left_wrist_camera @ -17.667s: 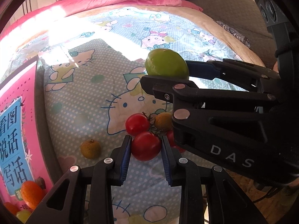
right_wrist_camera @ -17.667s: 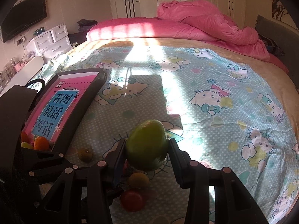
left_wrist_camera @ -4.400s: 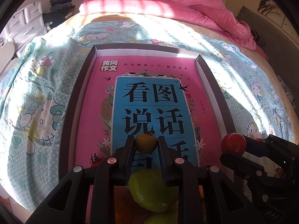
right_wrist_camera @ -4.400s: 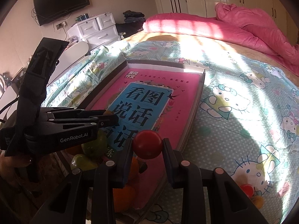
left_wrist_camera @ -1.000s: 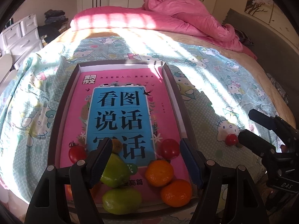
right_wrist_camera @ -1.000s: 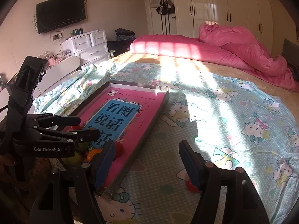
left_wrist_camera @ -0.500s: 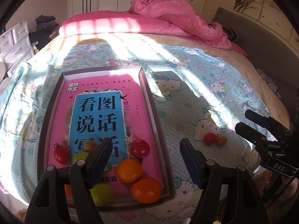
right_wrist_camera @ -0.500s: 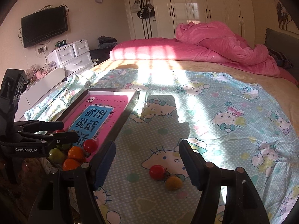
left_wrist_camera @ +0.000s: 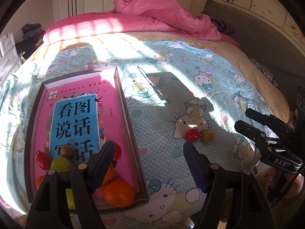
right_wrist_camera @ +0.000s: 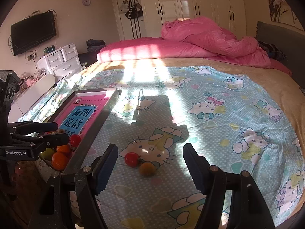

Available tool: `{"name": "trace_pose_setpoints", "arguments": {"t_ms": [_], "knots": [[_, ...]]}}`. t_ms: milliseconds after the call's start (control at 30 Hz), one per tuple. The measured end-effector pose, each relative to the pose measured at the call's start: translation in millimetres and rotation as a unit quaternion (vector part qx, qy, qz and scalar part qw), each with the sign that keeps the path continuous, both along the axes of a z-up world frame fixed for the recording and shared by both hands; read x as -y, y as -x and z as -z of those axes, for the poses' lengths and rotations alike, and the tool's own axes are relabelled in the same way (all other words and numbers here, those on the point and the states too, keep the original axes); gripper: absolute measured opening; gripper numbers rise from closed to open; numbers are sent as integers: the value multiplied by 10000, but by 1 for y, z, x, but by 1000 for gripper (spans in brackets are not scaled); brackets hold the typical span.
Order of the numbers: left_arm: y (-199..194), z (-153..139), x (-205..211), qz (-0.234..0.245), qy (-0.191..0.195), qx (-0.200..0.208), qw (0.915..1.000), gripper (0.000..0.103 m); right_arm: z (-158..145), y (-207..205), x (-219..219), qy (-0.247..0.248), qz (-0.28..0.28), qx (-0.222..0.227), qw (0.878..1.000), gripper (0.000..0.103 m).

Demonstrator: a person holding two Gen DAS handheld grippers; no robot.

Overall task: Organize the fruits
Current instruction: 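Move both open tools back to the last tomato and small fruit, then grasp the red cherry tomato with the left tool while the right tool grasps the small yellow fruit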

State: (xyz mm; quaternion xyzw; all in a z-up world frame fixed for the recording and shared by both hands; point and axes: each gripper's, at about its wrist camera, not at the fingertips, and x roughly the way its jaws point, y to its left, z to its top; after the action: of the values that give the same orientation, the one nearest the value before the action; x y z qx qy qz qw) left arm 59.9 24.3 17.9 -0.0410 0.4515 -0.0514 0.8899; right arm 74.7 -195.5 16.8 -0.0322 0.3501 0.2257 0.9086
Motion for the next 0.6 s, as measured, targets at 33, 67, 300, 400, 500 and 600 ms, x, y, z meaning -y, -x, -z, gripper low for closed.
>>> {"name": "trace_pose_setpoints", "arguments": {"t_ms": [33, 67, 300, 400, 500, 600], "knots": [[0, 1, 2, 28, 3, -9, 10000, 76, 1, 0, 3, -1, 22, -24, 10000, 70], [-1, 1, 3, 59, 3, -16, 10000, 76, 2, 0, 5, 5, 42, -39, 10000, 70], [-5, 11, 19, 275, -24, -106, 9996, 76, 11, -1, 12, 69, 35, -248, 9997, 70], [-9, 17, 28, 398, -77, -136, 9991, 76, 18, 0, 7, 206, -56, -317, 9993, 70], [-15, 23, 34, 472, -65, -192, 9987, 76, 26, -2, 2, 340, -139, -435, 9984, 70], [-21, 28, 39, 554, -59, -231, 9982, 76, 33, -5, -2, 386, -203, -558, 9975, 70]]}}
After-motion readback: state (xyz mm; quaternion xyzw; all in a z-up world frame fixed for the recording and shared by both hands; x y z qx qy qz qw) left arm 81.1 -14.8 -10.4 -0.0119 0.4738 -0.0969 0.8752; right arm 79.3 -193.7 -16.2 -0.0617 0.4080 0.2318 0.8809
